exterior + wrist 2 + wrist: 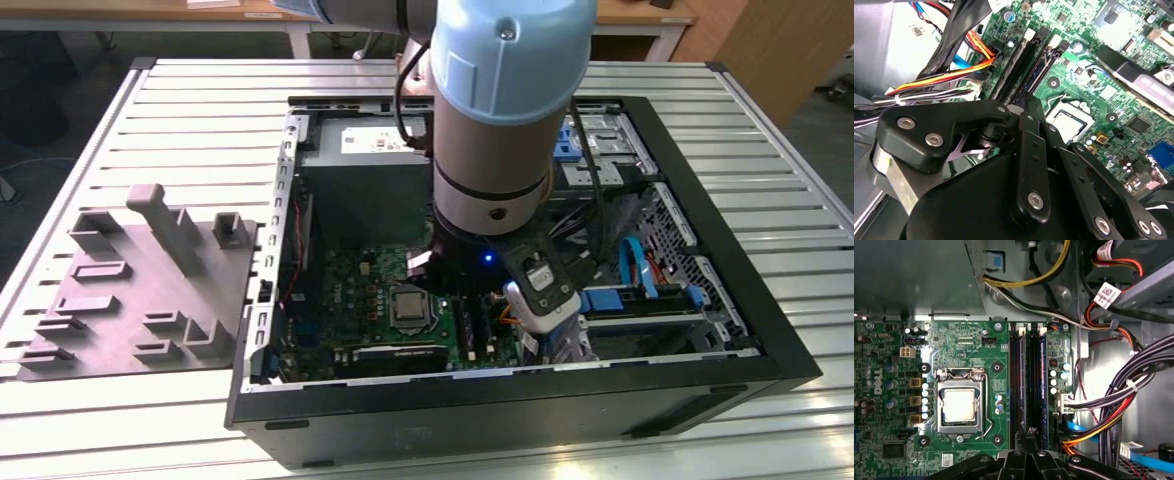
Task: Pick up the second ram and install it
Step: 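Press down the second ram until it locks into place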
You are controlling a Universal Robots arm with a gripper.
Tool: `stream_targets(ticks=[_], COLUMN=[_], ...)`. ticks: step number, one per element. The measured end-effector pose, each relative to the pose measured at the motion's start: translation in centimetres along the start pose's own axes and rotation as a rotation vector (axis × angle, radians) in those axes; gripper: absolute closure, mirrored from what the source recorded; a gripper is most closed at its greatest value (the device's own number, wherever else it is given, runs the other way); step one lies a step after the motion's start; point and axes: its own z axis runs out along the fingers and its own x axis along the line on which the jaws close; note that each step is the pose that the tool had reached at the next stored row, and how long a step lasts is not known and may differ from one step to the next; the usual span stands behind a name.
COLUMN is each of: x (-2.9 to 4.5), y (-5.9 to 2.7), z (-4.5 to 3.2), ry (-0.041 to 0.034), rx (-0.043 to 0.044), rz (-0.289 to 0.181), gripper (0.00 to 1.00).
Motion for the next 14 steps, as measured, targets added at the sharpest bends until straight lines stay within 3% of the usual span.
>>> stream_targets(ticks=[14], x=[-0.24], y=[-0.17], z=[0.51], ry=[-0.0001], rx=[-0.0004], rz=[0.0], gripper=[0.9])
